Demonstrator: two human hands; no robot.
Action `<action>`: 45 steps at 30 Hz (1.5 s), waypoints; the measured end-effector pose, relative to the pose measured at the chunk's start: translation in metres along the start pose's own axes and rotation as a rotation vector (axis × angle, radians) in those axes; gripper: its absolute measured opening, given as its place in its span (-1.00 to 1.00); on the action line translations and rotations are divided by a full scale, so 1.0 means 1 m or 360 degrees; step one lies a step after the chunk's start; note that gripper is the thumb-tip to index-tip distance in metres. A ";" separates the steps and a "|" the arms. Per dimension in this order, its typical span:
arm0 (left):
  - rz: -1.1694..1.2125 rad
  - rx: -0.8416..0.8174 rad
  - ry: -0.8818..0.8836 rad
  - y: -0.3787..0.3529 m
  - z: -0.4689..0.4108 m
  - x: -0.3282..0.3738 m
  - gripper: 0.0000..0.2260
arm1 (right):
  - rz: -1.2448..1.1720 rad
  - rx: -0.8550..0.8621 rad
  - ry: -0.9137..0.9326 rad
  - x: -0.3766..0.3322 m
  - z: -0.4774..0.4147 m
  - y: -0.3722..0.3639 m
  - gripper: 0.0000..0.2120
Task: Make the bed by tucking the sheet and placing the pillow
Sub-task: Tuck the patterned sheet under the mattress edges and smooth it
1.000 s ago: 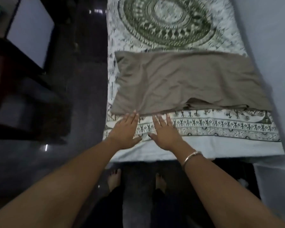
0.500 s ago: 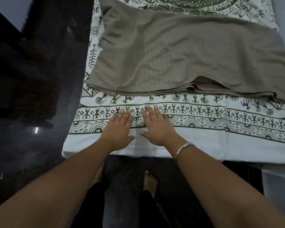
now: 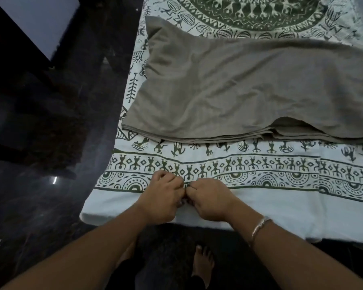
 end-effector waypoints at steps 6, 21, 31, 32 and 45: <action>0.0132 -0.0292 -0.0353 -0.007 0.017 0.017 -0.84 | -0.0103 -0.0431 0.0026 -0.015 0.001 -0.013 -0.75; -0.0182 -0.0206 -0.0023 0.000 0.017 -0.028 -0.85 | -0.0181 -0.0085 -0.0273 -0.007 -0.035 0.001 -0.90; -0.0181 -0.0058 0.0182 0.003 -0.009 -0.008 -0.59 | -0.0174 0.0304 -0.0591 0.031 -0.010 0.004 -0.68; -0.0234 -0.0084 0.0261 0.002 -0.014 -0.004 -0.59 | -0.0112 0.0324 -0.0569 0.032 -0.005 -0.001 -0.68; -0.0003 -0.0079 0.0218 -0.007 -0.103 0.091 -0.52 | -0.0188 0.0480 -0.0951 0.113 0.119 -0.061 -0.54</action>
Point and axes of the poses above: each hand's wrist, its own z-axis away from the middle knuckle, its own y-axis out of the back of the hand, x = y × z, the point moved 5 cm from there along -z, towards the middle knuckle, and after that the axes turned 13 degrees about -x, right-handed, at the moved point
